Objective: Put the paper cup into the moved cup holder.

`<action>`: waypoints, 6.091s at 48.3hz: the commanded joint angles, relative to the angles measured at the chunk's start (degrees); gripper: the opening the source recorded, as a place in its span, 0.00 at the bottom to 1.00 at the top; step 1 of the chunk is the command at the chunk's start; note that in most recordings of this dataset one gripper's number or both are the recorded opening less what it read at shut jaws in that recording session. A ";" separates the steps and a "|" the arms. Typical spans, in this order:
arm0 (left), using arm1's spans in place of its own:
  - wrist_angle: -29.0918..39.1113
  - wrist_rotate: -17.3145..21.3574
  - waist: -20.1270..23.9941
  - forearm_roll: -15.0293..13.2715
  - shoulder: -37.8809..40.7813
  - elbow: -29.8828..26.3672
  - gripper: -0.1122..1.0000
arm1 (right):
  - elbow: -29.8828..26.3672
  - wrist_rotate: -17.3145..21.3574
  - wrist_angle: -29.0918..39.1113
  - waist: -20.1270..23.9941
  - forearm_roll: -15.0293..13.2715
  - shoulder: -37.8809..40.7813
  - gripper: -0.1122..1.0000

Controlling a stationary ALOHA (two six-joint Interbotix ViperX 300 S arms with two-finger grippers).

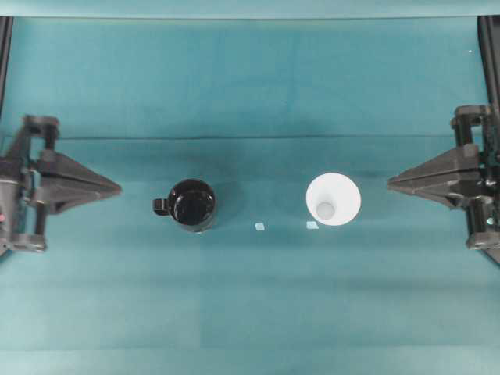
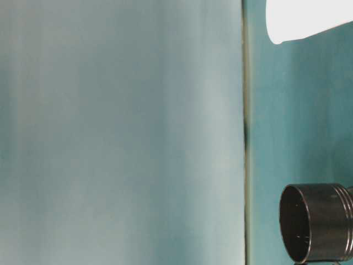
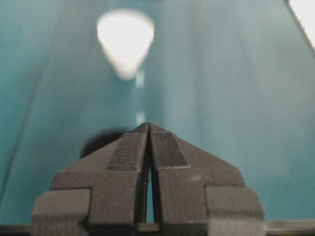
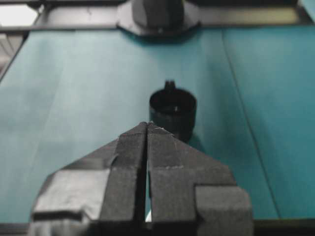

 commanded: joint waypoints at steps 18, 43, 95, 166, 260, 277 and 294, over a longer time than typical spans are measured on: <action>11.51 0.35 -0.09 0.18 7.29 -2.29 0.10 | -2.02 4.57 10.90 -0.09 0.18 7.12 0.12; 13.62 0.44 0.53 0.18 13.54 -2.46 0.10 | -2.29 4.66 14.94 -0.62 0.18 7.56 0.12; 0.26 -0.18 2.90 0.18 20.04 1.93 0.87 | -2.46 4.75 15.47 -0.62 0.53 7.56 0.12; -24.87 -1.49 3.87 0.09 37.18 0.44 0.87 | -2.46 8.26 16.70 -0.62 0.79 7.38 0.11; -25.93 1.93 2.11 0.18 47.55 -16.52 0.28 | -2.46 8.17 16.70 -0.62 0.79 7.56 0.11; -25.40 1.93 2.02 0.18 50.54 -18.37 0.28 | -2.46 8.17 16.70 -0.62 0.79 7.56 0.11; -24.17 1.93 1.58 0.18 51.94 -18.90 0.28 | -2.46 8.17 16.70 -0.62 0.70 7.56 0.11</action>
